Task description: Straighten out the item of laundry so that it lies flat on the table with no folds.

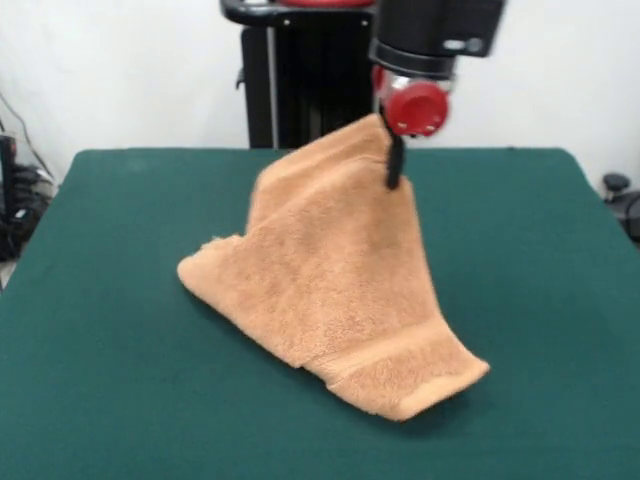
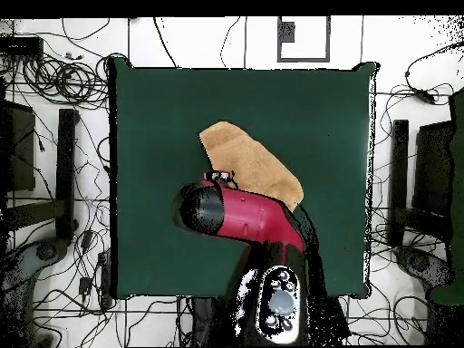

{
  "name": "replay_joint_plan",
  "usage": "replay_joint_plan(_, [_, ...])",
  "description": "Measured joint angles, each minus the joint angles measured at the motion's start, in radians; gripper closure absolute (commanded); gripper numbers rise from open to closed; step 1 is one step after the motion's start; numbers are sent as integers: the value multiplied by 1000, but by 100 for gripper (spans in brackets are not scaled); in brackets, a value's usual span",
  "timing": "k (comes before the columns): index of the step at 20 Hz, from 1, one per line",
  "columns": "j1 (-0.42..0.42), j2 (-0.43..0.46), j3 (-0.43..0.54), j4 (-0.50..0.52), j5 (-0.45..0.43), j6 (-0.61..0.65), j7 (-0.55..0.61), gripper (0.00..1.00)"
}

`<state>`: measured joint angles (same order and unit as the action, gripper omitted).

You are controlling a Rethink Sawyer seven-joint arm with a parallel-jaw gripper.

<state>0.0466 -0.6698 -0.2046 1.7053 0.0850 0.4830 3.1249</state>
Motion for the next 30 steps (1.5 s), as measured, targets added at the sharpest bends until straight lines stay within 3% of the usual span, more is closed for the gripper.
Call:
replay_joint_plan(6, [76, 71, -45, -107, 103, 84, 21, 100])
replay_joint_plan(12, [142, 194, -120, -284, 207, 194, 93, 100])
replay_joint_plan(30, [161, 454, -276, -701, 340, 414, 288, 100])
